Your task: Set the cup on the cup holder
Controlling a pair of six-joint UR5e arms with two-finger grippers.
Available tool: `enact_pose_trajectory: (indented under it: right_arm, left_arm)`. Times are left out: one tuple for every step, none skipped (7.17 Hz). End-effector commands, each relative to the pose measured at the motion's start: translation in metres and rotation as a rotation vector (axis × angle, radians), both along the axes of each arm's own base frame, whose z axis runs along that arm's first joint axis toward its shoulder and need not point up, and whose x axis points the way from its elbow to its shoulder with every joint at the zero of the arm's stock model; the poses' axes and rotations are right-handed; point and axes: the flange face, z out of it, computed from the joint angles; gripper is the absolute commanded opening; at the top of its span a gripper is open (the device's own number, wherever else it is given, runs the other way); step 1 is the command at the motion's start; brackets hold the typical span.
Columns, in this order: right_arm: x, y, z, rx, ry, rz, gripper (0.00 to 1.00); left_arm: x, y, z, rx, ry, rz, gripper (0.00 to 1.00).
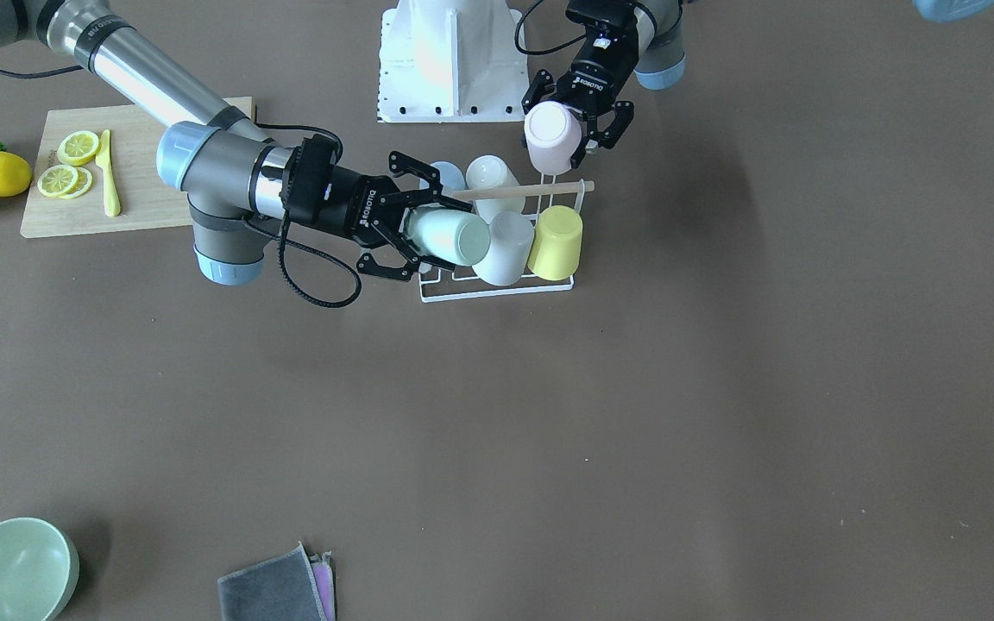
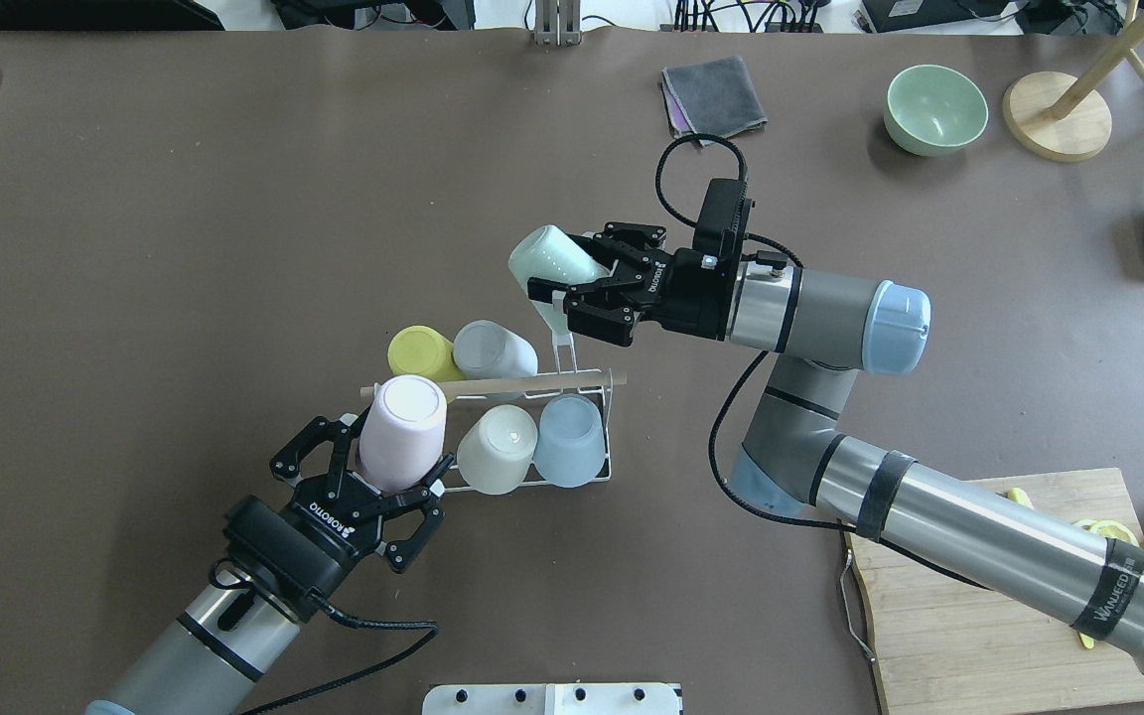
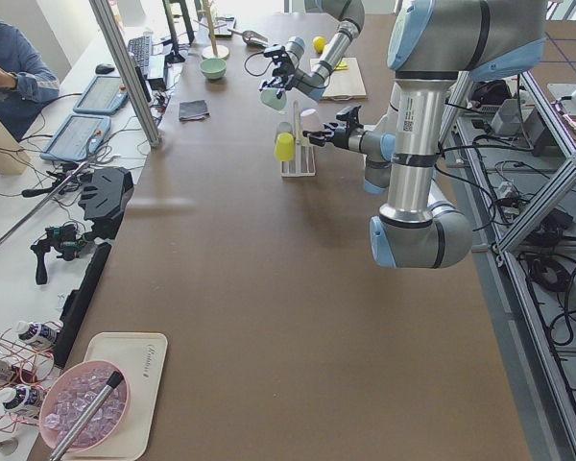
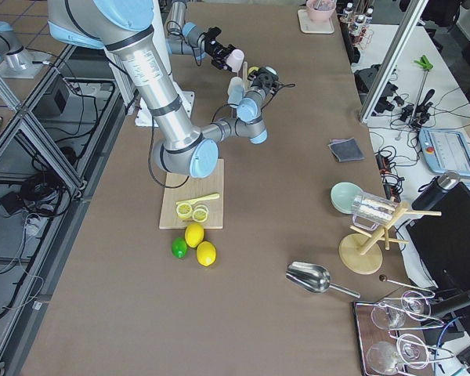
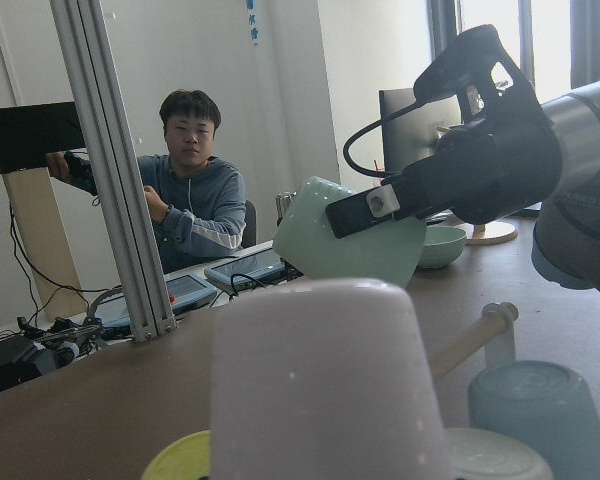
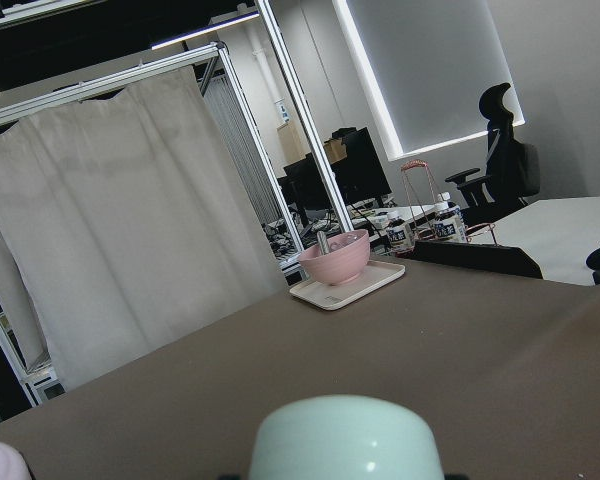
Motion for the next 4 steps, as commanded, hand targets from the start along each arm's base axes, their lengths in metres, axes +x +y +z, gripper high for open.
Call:
enact_pose_trajectory:
  right_arm:
    - [-0.007, -0.004, -0.005, -0.011, 0.015, -0.002, 0.0]
    - [-0.009, -0.004, -0.009, -0.01, 0.013, -0.002, 0.0]
    - [-0.013, 0.001, -0.011, -0.009, 0.01, -0.01, 0.0]
    - [-0.017, 0.004, -0.013, -0.009, 0.007, -0.015, 0.0]
  left_arm:
    - [-0.001, 0.0, -0.001, -0.001, 0.004, 0.001, 0.97]
    - [-0.003, 0.0, -0.002, -0.001, 0.021, 0.001, 0.97]
    - [-0.017, -0.004, -0.005, 0.001, 0.038, -0.011, 0.97]
    - [-0.05, -0.008, -0.002, -0.001, 0.039, -0.026, 0.97]
